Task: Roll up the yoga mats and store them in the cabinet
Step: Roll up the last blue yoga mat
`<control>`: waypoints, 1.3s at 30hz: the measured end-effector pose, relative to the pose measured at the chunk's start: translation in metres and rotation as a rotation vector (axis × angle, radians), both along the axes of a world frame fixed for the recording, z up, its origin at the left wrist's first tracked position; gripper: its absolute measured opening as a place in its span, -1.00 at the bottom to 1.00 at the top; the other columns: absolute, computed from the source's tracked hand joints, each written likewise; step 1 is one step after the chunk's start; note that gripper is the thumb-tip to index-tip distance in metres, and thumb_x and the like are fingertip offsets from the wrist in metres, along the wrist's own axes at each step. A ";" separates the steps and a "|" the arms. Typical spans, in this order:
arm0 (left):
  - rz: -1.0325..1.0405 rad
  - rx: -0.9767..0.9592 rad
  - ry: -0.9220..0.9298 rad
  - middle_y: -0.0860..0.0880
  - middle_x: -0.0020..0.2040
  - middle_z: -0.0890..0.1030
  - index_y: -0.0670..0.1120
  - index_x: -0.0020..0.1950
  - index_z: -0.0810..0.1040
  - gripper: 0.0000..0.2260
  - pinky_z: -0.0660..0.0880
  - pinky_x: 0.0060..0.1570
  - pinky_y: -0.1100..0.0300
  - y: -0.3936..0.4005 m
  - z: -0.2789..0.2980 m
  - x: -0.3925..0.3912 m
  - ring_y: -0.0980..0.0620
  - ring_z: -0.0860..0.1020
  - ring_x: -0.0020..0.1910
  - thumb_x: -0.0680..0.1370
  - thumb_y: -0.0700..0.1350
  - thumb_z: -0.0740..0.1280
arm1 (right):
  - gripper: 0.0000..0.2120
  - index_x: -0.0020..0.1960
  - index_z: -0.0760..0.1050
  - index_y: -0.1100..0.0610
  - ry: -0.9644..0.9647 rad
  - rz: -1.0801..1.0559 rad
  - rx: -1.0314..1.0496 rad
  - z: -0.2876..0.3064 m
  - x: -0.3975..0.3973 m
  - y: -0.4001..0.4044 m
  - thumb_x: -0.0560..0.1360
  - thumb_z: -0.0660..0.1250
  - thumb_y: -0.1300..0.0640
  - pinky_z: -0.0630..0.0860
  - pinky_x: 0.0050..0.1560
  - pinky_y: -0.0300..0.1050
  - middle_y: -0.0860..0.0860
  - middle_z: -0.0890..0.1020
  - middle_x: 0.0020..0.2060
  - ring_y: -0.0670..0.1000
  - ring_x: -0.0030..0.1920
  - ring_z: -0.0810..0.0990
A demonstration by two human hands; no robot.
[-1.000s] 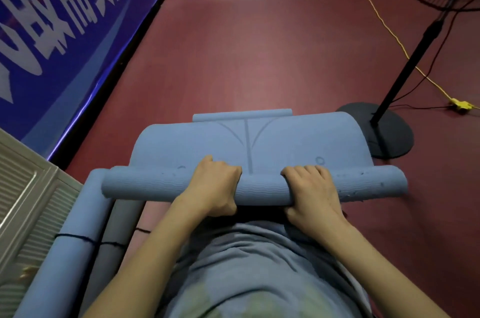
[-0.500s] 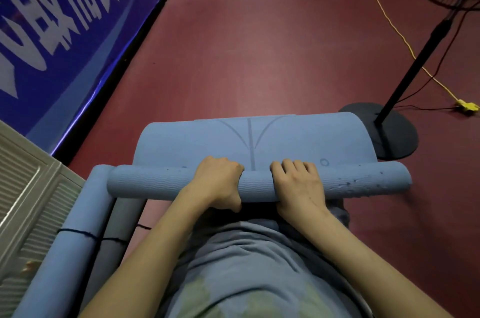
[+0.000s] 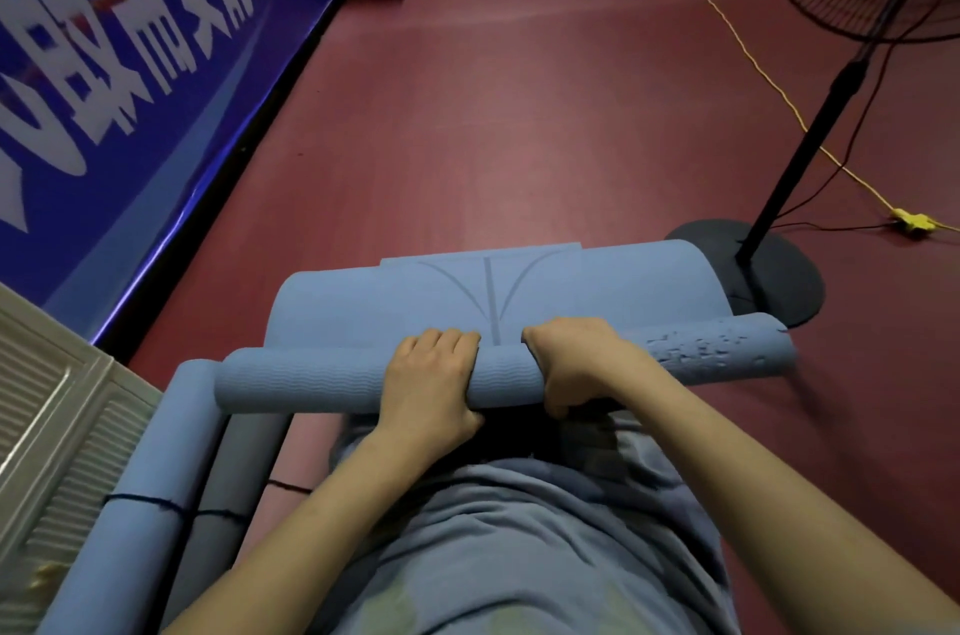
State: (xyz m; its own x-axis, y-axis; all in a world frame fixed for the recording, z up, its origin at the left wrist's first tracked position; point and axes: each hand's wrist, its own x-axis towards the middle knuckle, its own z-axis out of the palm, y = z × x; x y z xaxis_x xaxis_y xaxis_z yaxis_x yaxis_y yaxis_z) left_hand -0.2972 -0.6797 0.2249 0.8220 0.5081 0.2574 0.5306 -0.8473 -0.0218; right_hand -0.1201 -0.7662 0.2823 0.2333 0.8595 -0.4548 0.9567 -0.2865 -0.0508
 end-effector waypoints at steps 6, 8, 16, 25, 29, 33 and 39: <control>-0.026 0.146 -0.020 -0.15 0.10 0.58 -0.23 0.35 0.51 -0.29 0.46 0.09 -0.06 -0.009 -0.016 -0.003 -0.21 0.54 0.00 0.21 -0.09 0.54 | -0.46 0.13 0.56 0.11 0.098 0.013 -0.162 0.005 0.010 0.024 0.19 0.63 0.12 0.66 -0.03 0.03 0.05 0.66 0.01 0.11 -0.03 0.66; -0.017 0.184 -0.029 -0.15 0.06 0.59 -0.21 0.31 0.53 -0.36 0.46 0.03 -0.05 -0.004 -0.018 -0.001 -0.20 0.56 -0.03 0.25 -0.11 0.52 | -0.47 0.12 0.55 0.10 0.085 0.007 -0.140 0.004 0.010 0.024 0.20 0.62 0.10 0.65 -0.06 0.01 0.05 0.66 -0.01 0.11 -0.04 0.66; 0.015 0.153 0.061 -0.04 -0.18 0.58 -0.08 -0.04 0.55 -0.60 0.25 -0.16 0.02 0.002 -0.009 0.010 -0.14 0.55 -0.22 0.13 -0.22 0.39 | -0.50 0.05 0.28 0.05 -0.205 -0.048 0.519 -0.036 -0.014 -0.015 0.24 0.49 0.16 0.22 -0.13 -0.06 0.03 0.39 0.05 0.12 0.06 0.39; -0.040 -0.155 0.440 -0.05 -0.04 0.65 -0.03 -0.03 0.50 -0.62 0.42 -0.14 0.09 0.037 0.046 0.043 -0.14 0.62 -0.03 0.28 0.08 0.54 | -0.62 0.00 0.39 0.10 -0.246 -0.080 0.563 -0.038 -0.023 0.006 0.30 0.49 0.24 0.35 -0.11 -0.01 0.09 0.56 -0.08 0.19 -0.04 0.59; -0.009 -0.344 0.542 -0.03 -0.12 0.63 -0.03 -0.04 0.57 -0.55 0.54 -0.23 0.10 0.058 0.053 0.056 -0.11 0.61 -0.12 0.18 0.09 0.60 | -0.53 -0.07 0.47 0.15 -0.292 -0.045 0.673 -0.055 -0.025 0.006 0.04 0.47 0.28 0.47 -0.16 0.06 0.13 0.54 -0.21 0.26 -0.14 0.57; -0.007 -0.342 0.541 -0.03 -0.14 0.62 -0.03 -0.09 0.54 -0.56 0.51 -0.25 0.11 0.059 0.050 0.061 -0.10 0.60 -0.14 0.17 0.10 0.60 | -0.57 -0.05 0.50 0.18 -0.359 -0.028 0.746 -0.062 -0.028 0.006 0.08 0.40 0.32 0.48 -0.10 0.05 0.13 0.55 -0.19 0.24 -0.11 0.57; -0.008 -0.161 0.393 -0.01 0.01 0.67 0.01 0.12 0.52 -0.47 0.51 -0.11 0.06 0.059 0.027 0.046 -0.11 0.63 -0.01 0.28 0.25 0.53 | -0.51 0.02 0.46 0.13 -0.296 0.021 0.547 -0.043 -0.019 0.027 0.15 0.55 0.23 0.42 -0.10 -0.04 0.07 0.60 -0.16 0.15 -0.13 0.60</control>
